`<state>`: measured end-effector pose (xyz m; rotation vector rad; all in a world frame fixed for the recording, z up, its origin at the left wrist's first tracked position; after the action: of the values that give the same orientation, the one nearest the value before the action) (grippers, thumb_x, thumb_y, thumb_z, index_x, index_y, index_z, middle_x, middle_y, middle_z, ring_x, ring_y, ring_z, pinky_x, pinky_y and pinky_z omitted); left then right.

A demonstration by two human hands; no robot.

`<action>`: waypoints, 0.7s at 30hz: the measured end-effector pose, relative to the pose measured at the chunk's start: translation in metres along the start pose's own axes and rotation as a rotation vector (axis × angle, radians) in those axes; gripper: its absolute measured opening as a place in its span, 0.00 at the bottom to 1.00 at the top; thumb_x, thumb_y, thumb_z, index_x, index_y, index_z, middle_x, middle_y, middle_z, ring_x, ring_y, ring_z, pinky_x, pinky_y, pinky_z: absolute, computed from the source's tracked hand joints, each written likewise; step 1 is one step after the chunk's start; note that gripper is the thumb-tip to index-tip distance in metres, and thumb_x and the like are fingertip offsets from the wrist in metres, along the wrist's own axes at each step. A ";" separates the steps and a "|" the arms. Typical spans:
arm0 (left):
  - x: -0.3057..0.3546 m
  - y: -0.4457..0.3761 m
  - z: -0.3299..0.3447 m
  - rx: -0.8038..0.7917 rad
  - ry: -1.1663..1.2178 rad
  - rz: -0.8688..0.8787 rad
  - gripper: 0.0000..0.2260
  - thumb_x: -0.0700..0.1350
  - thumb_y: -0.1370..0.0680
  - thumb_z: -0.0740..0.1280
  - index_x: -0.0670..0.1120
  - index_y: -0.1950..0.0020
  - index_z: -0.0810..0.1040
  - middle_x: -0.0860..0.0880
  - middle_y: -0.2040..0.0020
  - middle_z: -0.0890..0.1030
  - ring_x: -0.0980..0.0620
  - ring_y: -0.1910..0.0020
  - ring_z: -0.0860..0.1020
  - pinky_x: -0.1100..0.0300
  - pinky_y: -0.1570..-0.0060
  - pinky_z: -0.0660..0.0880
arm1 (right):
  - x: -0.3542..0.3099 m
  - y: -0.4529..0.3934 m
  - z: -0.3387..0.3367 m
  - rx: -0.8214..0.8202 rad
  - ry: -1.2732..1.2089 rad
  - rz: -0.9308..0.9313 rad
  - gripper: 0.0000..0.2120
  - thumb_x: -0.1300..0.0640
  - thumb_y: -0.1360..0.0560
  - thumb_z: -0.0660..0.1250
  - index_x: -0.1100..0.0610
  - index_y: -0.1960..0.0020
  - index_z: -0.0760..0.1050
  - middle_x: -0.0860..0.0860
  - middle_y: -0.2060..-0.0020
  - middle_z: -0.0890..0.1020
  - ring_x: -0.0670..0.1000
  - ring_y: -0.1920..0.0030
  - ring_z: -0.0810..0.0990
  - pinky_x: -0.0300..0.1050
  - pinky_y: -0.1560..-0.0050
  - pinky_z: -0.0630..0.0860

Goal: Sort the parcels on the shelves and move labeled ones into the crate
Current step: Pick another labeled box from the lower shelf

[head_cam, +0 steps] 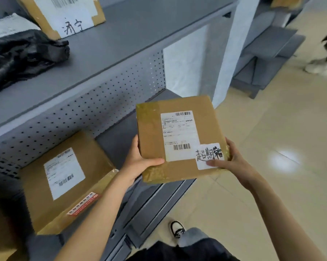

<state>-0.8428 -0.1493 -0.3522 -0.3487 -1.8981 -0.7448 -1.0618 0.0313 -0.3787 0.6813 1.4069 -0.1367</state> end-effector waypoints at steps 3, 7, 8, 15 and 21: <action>0.005 0.010 0.046 -0.207 -0.008 0.075 0.43 0.41 0.40 0.80 0.61 0.34 0.62 0.62 0.45 0.75 0.64 0.45 0.74 0.67 0.54 0.72 | 0.029 0.065 -0.028 0.187 -0.065 0.003 0.44 0.67 0.37 0.77 0.46 0.29 0.60 0.48 0.48 0.83 0.42 0.54 0.83 0.34 0.60 0.78; -0.017 0.041 0.121 -0.550 -0.090 0.111 0.41 0.41 0.39 0.80 0.68 0.39 0.60 0.67 0.46 0.73 0.71 0.48 0.73 0.69 0.54 0.71 | 0.099 0.180 -0.041 0.494 -0.204 0.077 0.44 0.69 0.38 0.76 0.51 0.29 0.60 0.55 0.45 0.82 0.45 0.54 0.84 0.36 0.62 0.79; -0.026 0.054 0.142 -0.635 -0.124 0.106 0.41 0.42 0.39 0.80 0.67 0.38 0.59 0.67 0.46 0.72 0.70 0.48 0.72 0.70 0.55 0.70 | 0.119 0.213 -0.039 0.562 -0.248 0.110 0.44 0.68 0.39 0.77 0.51 0.29 0.60 0.55 0.45 0.82 0.47 0.53 0.84 0.37 0.62 0.79; -0.060 0.179 0.277 -1.142 -0.351 0.170 0.49 0.45 0.40 0.80 0.54 0.26 0.55 0.55 0.35 0.68 0.55 0.38 0.69 0.60 0.41 0.68 | 0.220 0.428 -0.007 1.002 -0.533 0.244 0.44 0.64 0.41 0.78 0.50 0.31 0.62 0.55 0.42 0.81 0.54 0.43 0.81 0.45 0.45 0.75; -0.078 0.277 0.321 -1.338 -0.503 0.240 0.54 0.49 0.43 0.81 0.57 0.25 0.52 0.50 0.28 0.64 0.51 0.31 0.66 0.49 0.31 0.64 | 0.266 0.532 0.031 1.244 -0.746 0.199 0.45 0.63 0.40 0.79 0.44 0.30 0.61 0.51 0.46 0.84 0.54 0.46 0.83 0.44 0.51 0.78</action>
<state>-0.8873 0.2739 -0.4199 -1.6663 -1.4476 -1.7986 -0.7317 0.5231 -0.4371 1.5624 0.3922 -1.0442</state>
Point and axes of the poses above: each hand's wrist, its own y-axis away from the middle knuckle, its own z-axis out of the palm, x = y × z, the point moved 5 cm from there along -y, towards the middle knuckle
